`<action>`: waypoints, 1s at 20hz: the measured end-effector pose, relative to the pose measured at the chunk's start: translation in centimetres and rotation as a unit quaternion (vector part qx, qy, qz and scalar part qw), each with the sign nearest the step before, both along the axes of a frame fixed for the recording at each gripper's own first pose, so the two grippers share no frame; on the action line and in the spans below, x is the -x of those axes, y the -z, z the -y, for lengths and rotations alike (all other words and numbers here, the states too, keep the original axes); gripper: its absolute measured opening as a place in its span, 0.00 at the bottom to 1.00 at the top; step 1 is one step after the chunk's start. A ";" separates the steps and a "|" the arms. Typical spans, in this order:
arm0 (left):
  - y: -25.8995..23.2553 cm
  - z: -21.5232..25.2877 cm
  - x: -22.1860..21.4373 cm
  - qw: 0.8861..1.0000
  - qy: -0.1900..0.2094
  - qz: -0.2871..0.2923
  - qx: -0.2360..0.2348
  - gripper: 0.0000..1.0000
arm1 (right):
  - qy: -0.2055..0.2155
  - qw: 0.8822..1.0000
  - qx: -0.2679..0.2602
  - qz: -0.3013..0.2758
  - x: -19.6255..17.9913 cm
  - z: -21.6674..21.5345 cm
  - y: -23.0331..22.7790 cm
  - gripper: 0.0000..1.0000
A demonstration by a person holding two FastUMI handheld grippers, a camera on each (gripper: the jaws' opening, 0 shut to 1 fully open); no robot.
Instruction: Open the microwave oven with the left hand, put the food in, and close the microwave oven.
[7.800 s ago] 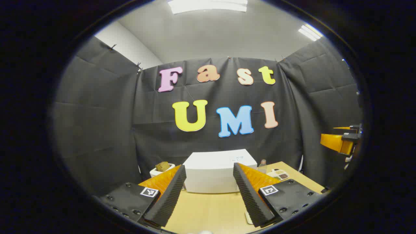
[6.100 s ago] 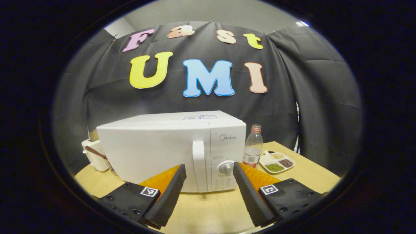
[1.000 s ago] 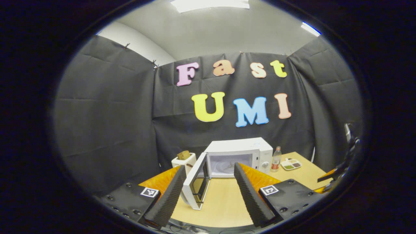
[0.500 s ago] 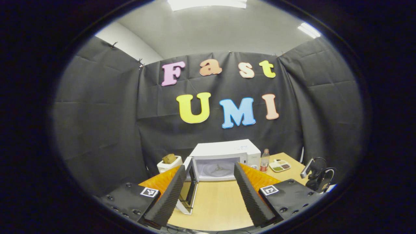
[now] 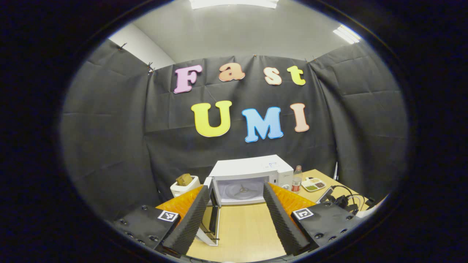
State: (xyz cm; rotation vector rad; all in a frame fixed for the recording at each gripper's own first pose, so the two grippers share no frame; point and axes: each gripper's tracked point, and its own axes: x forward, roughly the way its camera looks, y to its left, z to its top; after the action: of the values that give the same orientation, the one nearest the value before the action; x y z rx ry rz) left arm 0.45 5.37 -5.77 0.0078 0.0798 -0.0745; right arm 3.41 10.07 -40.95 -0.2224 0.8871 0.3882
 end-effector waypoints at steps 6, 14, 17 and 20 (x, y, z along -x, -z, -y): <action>0.3 -0.7 -1.3 1.000 0.002 -0.004 0.004 1.00 | 0.009 1.000 -0.002 -0.013 -0.3 -0.2 0.6 0.98; 0.7 -0.5 -2.0 1.000 0.006 -0.002 -0.004 1.00 | 0.008 0.999 0.003 -0.049 -0.5 -0.3 0.5 0.59; 1.1 -0.8 -2.4 1.000 0.006 -0.006 -0.002 1.00 | 0.010 0.999 -0.011 -0.052 -0.6 -0.6 -1.0 0.59; 1.6 -1.5 -2.8 1.000 0.008 -0.008 0.001 0.97 | 0.016 0.998 -0.045 -0.046 -1.3 -1.7 -4.0 0.59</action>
State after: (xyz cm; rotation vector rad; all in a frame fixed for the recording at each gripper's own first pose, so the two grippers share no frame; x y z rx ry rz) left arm 3.29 6.82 -7.42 0.0056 0.0948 -0.0915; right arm 4.67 11.77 -36.90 -0.1073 0.9608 0.4105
